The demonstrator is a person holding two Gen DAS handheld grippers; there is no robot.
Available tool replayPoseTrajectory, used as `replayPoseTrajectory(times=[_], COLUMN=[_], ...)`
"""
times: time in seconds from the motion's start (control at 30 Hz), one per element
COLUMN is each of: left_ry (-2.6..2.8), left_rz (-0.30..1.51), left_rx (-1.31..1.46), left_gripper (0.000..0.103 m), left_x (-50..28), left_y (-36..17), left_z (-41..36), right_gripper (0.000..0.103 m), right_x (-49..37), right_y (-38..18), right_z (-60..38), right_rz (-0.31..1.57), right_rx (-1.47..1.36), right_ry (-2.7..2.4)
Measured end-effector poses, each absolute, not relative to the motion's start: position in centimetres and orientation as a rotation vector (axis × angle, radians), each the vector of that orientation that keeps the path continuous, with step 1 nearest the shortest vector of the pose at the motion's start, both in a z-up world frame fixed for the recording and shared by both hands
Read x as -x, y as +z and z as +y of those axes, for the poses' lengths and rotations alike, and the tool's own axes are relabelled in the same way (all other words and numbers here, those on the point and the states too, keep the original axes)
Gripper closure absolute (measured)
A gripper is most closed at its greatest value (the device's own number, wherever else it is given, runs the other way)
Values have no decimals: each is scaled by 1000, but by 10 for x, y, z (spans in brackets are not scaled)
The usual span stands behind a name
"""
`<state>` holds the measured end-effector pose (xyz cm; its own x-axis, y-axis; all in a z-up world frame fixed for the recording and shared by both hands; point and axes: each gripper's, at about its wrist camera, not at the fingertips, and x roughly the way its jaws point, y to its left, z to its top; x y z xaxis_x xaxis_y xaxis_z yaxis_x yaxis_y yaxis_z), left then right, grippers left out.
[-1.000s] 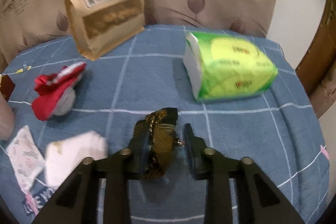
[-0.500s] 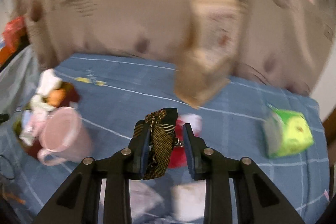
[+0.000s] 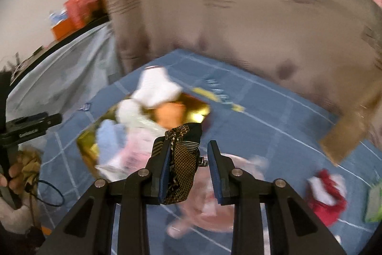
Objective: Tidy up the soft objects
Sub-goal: 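Carry the brown checked cloth into the tray and release it with the right gripper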
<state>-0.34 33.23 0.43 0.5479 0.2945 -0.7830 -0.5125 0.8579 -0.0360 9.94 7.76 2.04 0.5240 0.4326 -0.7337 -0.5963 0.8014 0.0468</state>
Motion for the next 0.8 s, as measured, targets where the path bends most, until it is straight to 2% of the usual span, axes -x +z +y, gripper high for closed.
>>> replayPoseTrajectory(times=[0.4,0.8], left_ry=[493,484], left_rz=[872,892], left_rx=[305,323], left_gripper=[41,41], left_x=[5,3], left_y=[0,-7], left_z=[346,349], right_gripper=[76,76], right_x=[-113,-136], right_y=[-25,-64], right_z=[193,234], right_rz=[901,948], right_rx=[300,418], right_ry=[759,694])
